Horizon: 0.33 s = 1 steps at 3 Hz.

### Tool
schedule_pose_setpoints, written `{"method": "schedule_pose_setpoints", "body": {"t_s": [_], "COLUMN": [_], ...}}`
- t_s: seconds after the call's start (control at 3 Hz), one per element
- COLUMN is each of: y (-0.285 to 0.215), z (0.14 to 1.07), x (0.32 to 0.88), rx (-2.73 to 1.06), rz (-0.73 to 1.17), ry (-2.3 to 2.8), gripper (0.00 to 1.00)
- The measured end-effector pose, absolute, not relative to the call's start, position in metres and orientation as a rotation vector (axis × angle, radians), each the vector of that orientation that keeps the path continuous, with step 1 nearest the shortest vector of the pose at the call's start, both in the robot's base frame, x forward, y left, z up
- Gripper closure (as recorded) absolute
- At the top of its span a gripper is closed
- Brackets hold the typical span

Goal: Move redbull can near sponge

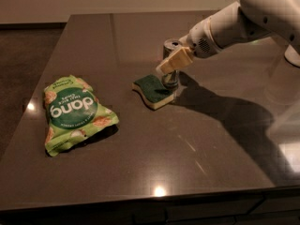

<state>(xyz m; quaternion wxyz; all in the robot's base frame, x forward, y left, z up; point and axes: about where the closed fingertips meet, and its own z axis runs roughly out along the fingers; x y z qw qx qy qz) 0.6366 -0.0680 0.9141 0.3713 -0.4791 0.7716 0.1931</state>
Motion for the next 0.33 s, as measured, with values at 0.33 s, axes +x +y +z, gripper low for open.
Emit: {"method": "schedule_pose_setpoints", "body": {"t_s": [0.33], "y": [-0.0679], "z": [0.9140], "x": [0.6366], "rx": [-1.229], "rz": [0.495], "ry": [1.978], "gripper": [0.00]}}
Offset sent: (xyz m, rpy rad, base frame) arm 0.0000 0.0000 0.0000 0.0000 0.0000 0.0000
